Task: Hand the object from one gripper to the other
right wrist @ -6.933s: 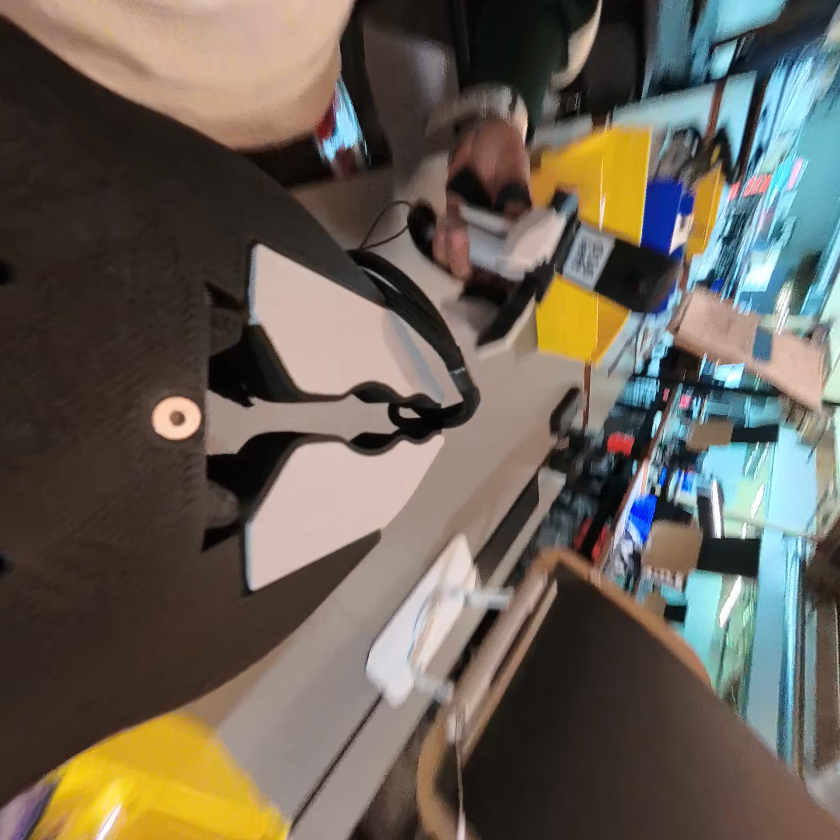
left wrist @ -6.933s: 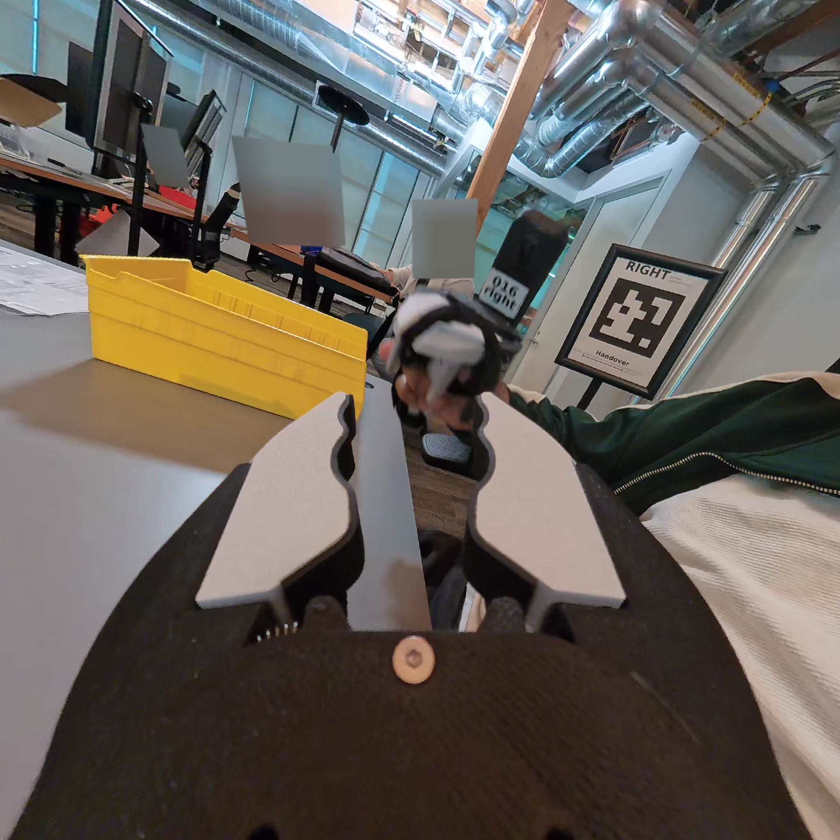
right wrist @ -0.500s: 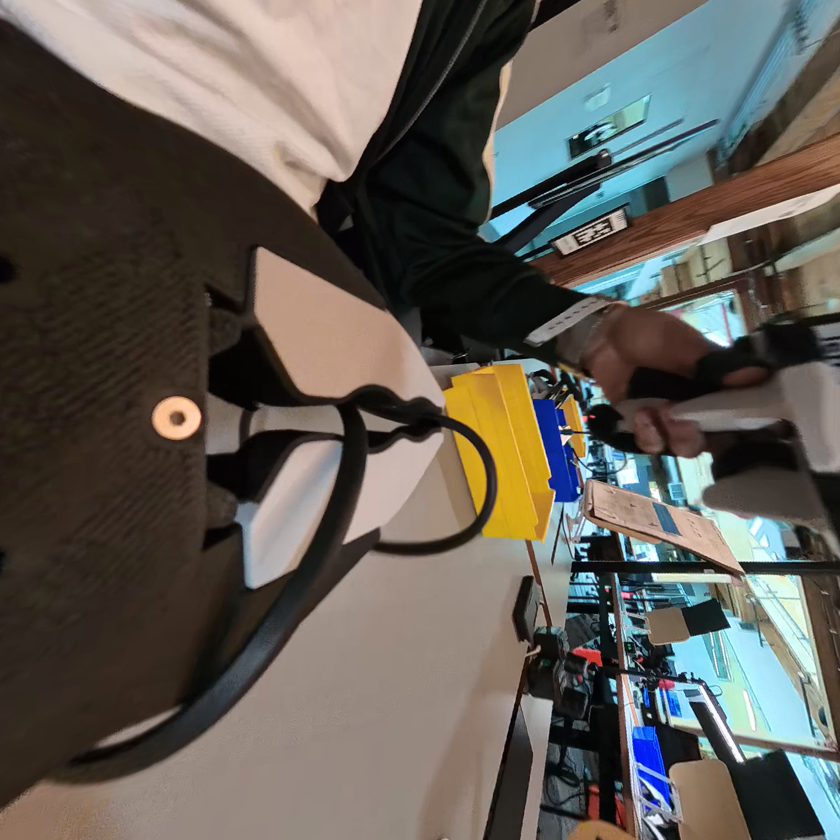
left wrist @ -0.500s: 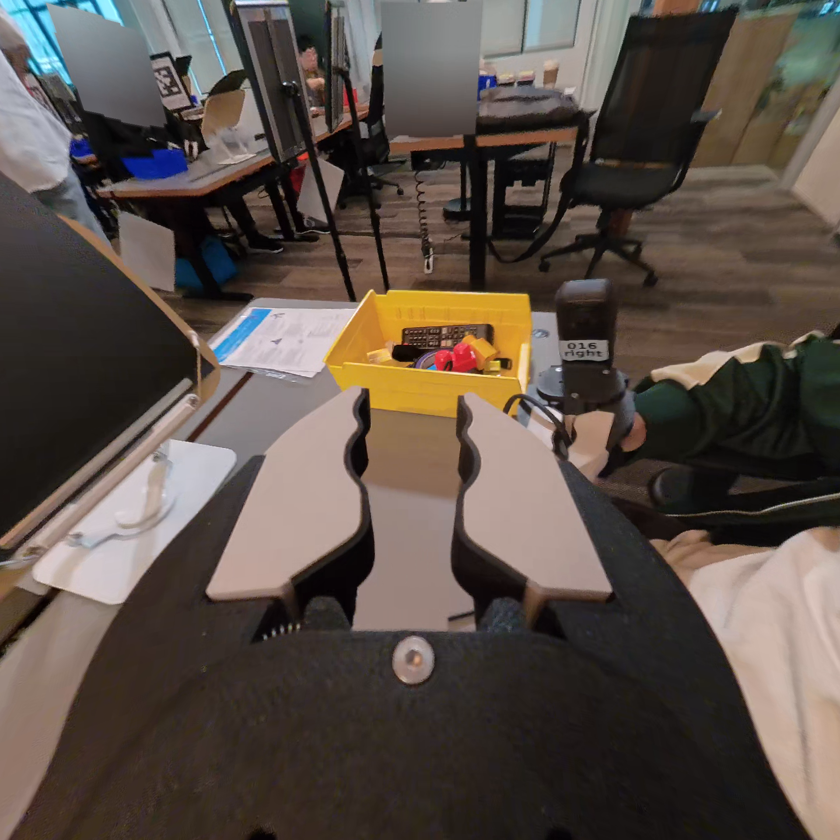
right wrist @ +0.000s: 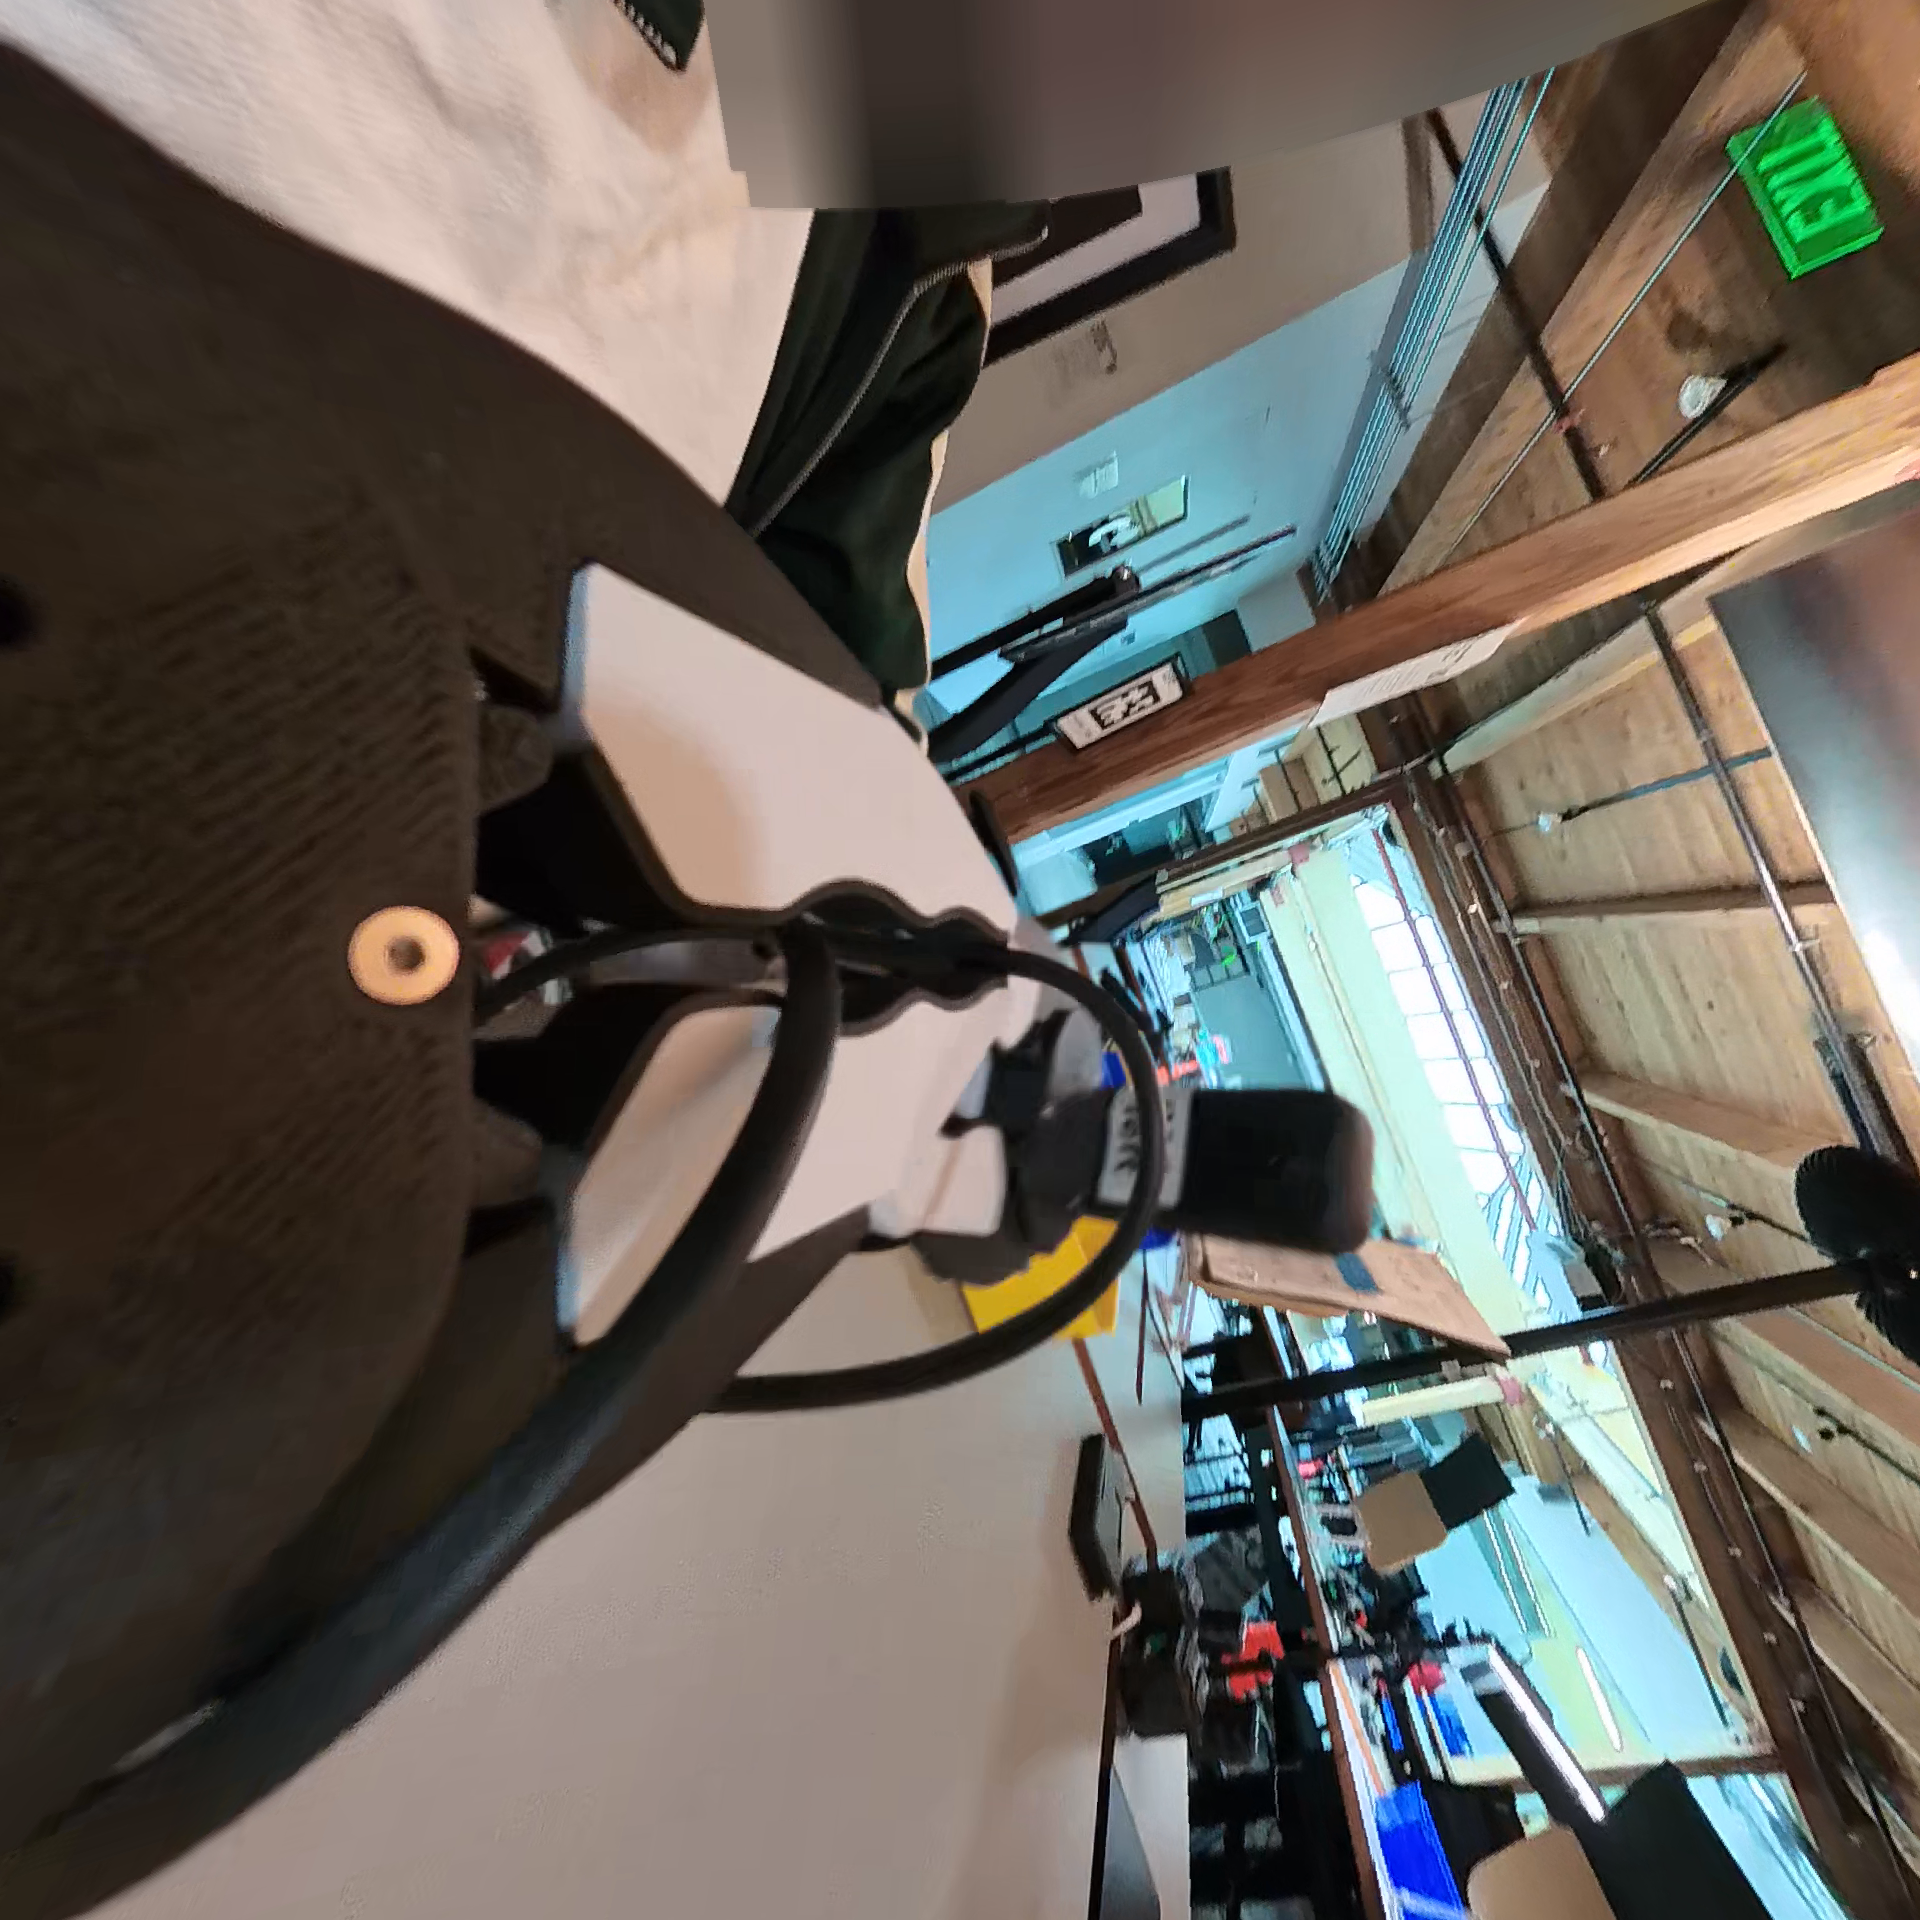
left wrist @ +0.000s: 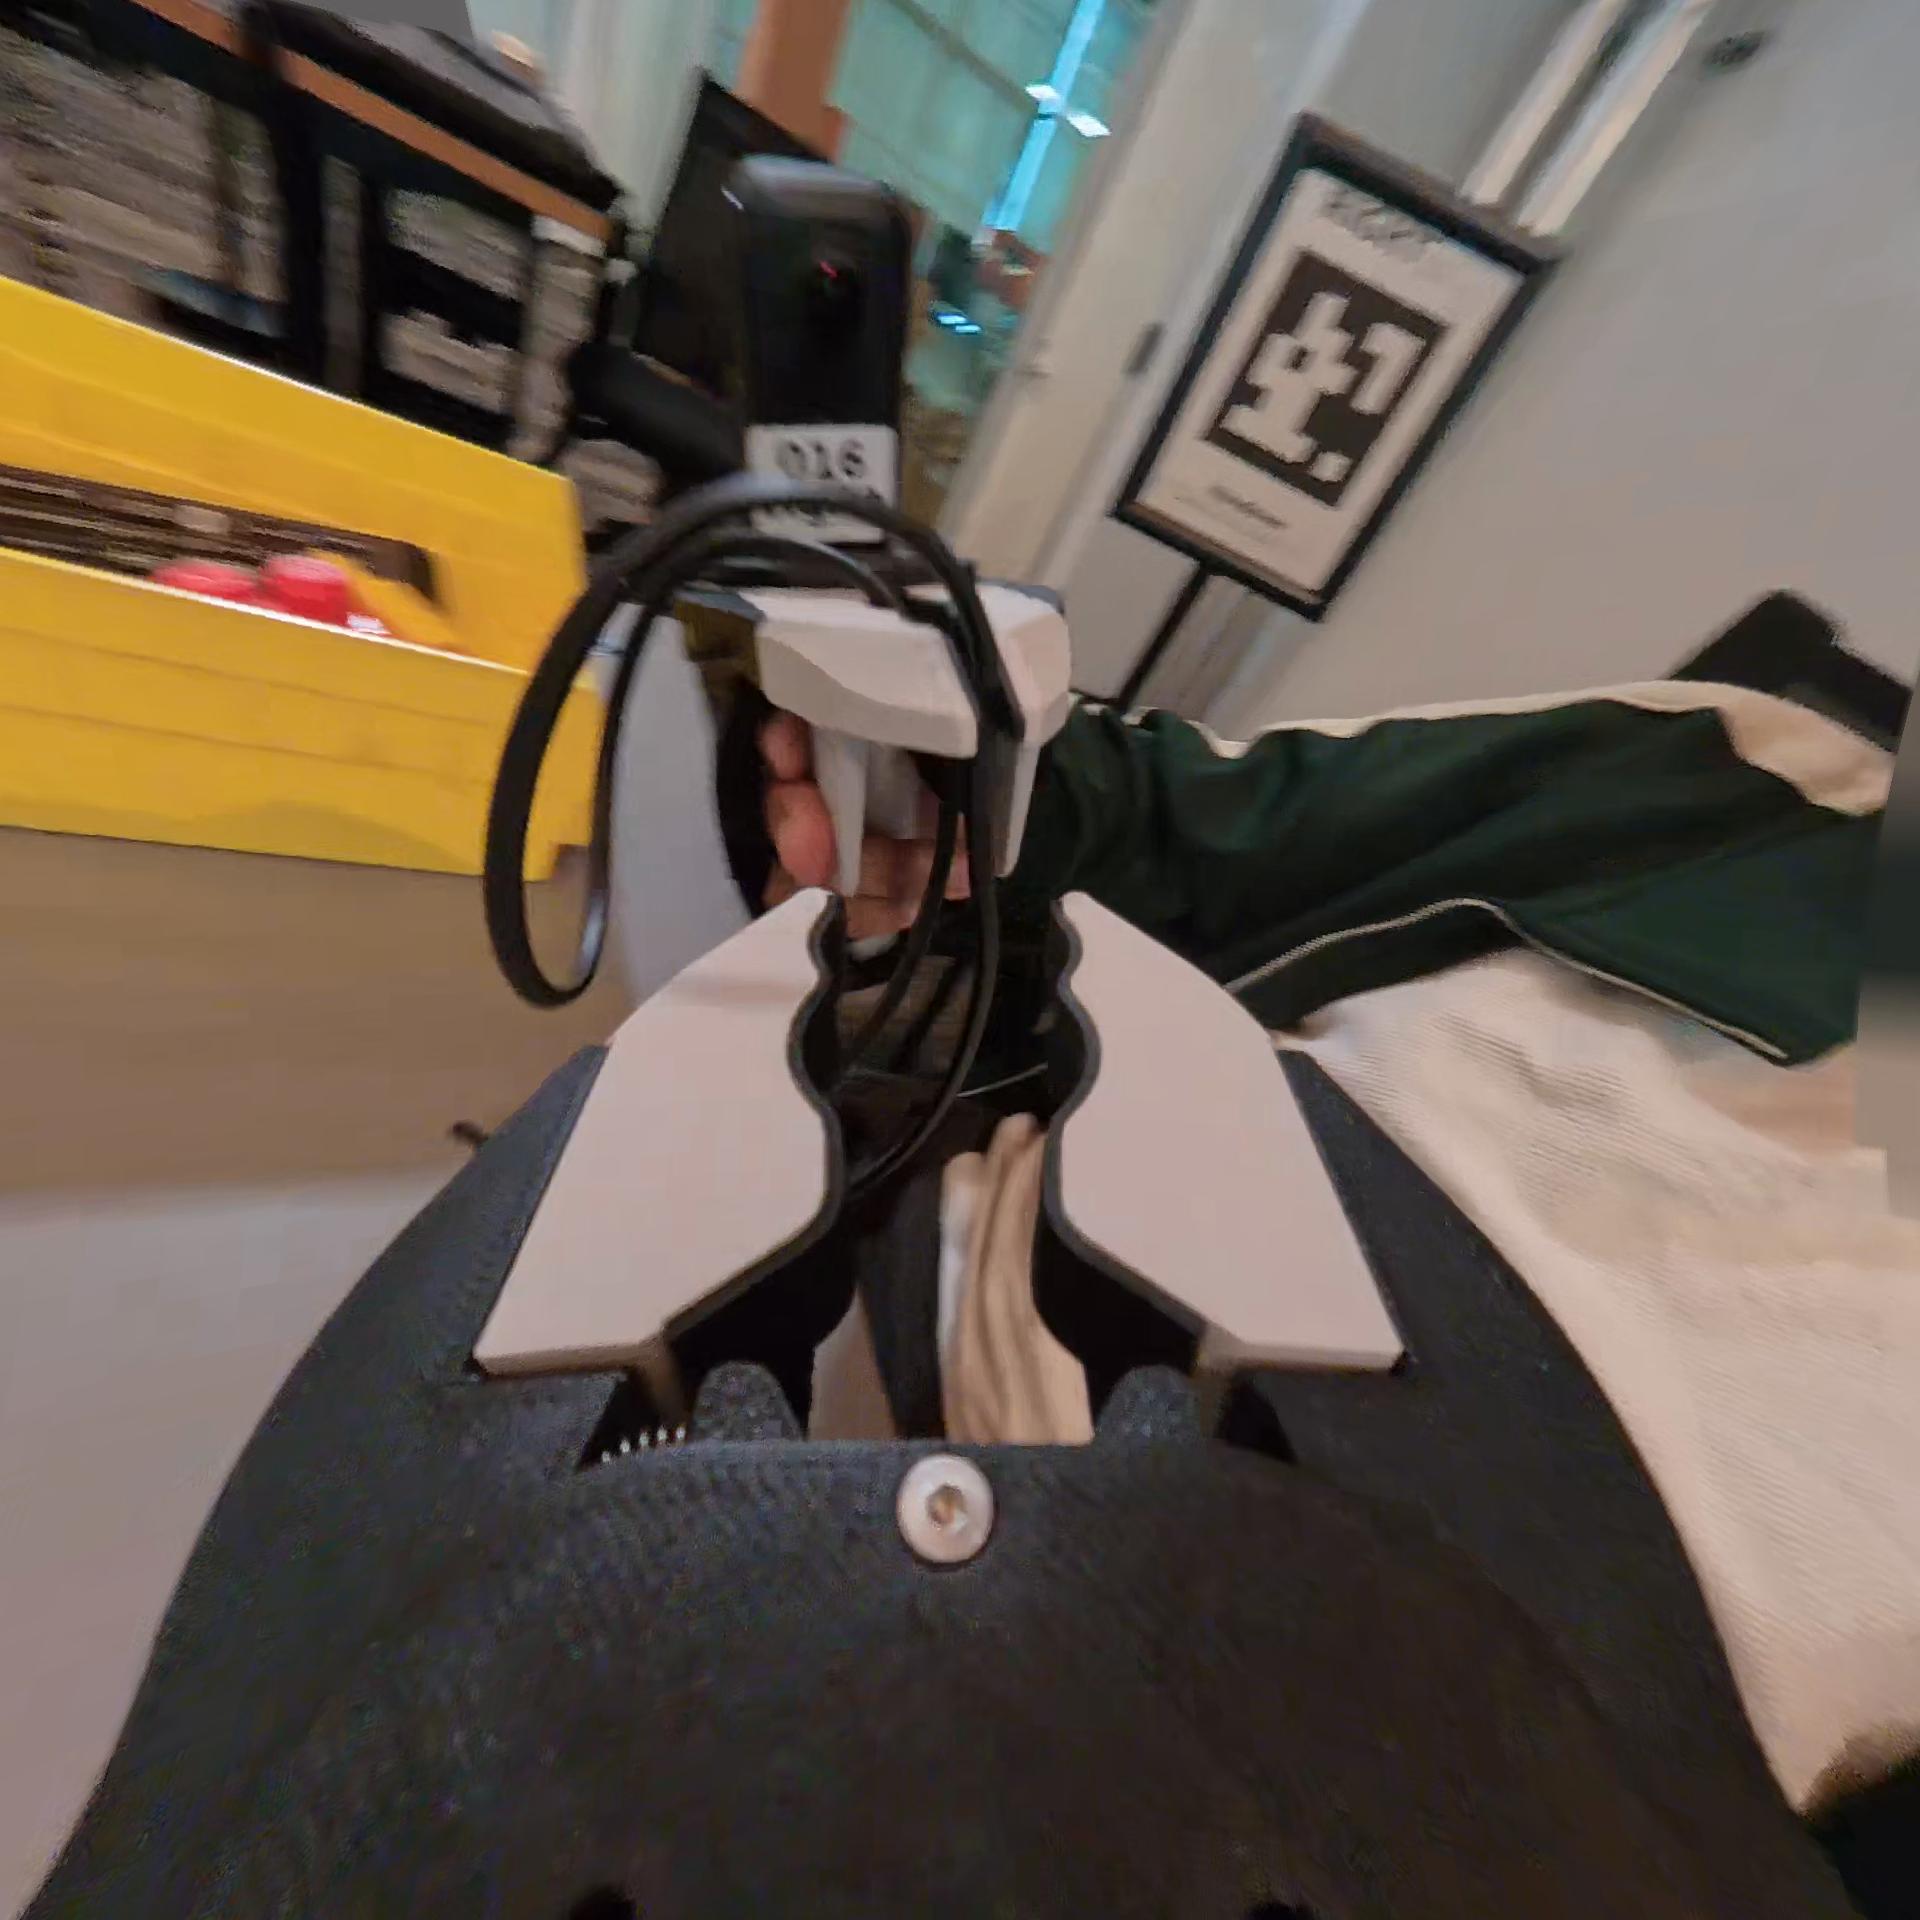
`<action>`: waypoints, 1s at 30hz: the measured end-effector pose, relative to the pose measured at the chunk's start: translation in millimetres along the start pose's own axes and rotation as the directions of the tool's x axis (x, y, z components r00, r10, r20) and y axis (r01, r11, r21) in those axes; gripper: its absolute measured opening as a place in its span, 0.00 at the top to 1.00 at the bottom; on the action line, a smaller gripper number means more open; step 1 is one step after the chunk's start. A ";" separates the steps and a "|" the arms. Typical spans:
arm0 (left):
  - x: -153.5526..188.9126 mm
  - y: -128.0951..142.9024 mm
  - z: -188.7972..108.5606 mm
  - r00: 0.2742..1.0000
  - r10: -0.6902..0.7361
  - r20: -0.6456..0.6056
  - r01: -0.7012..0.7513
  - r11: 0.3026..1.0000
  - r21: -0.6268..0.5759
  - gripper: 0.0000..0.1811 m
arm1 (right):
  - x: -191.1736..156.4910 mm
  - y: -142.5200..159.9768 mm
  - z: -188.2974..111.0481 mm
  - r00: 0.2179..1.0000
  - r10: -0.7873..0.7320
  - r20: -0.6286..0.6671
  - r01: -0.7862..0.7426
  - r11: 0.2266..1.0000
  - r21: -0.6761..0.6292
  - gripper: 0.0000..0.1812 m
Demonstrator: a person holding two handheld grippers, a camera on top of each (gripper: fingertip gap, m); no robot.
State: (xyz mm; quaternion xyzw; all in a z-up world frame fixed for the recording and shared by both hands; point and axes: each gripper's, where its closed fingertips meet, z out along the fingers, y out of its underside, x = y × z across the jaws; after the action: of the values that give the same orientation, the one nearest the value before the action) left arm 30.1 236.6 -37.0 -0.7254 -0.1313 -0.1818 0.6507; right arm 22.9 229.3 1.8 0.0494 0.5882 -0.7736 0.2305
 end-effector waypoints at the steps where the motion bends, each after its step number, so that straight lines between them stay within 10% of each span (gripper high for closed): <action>1: 4.6 6.6 8.8 0.998 -0.013 -0.065 0.013 1.000 0.007 0.81 | -4.1 -0.5 0.8 1.000 0.015 0.022 -0.015 1.000 0.004 0.97; 12: 45.3 31.5 34.0 0.915 -0.055 -0.400 0.087 0.994 0.061 0.77 | -28.1 3.4 10.7 0.970 0.156 0.188 -0.161 0.987 0.012 0.97; 19: 46.9 36.4 31.4 0.893 -0.070 -0.444 0.106 0.993 0.057 0.89 | -33.2 4.4 12.2 0.963 0.161 0.214 -0.166 0.986 0.002 0.97; 30: 46.0 39.7 38.5 0.891 -0.084 -0.447 0.131 0.988 0.076 0.78 | -39.6 4.2 13.4 0.947 0.185 0.261 -0.192 0.981 0.003 0.97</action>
State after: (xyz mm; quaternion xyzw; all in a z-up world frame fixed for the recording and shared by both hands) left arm 92.0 268.0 -56.0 -0.6219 -0.0291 -0.3704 0.6894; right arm 62.4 227.8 15.9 0.0071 0.5344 -0.7561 0.3776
